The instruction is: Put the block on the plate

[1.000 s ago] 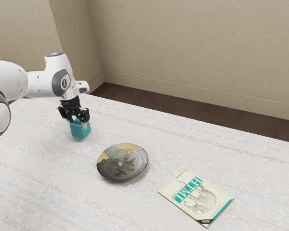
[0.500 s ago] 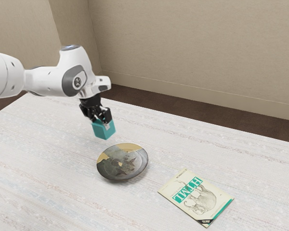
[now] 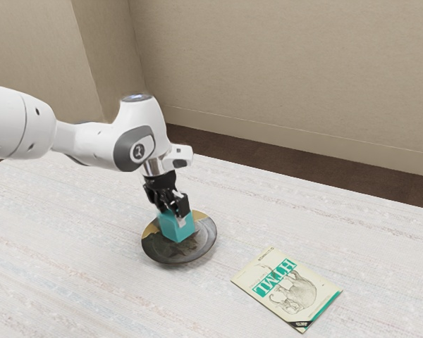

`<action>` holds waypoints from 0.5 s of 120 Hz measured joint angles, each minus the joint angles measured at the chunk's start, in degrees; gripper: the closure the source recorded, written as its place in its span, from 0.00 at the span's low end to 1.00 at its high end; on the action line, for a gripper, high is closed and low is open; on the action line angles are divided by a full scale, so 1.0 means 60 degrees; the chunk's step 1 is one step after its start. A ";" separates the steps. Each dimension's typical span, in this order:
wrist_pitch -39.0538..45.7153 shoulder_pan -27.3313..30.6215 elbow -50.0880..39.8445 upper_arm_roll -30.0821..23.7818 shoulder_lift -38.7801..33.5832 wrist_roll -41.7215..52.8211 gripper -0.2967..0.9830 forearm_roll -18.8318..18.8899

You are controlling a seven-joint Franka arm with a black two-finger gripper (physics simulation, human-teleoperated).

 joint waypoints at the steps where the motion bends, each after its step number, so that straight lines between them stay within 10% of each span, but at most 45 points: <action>1: 0.0016 -0.0002 0.0001 -0.0009 0.0021 -0.0003 0.52 0.0000; 60: -0.0005 -0.0147 0.0089 -0.0067 -0.0662 0.0122 0.28 -0.0079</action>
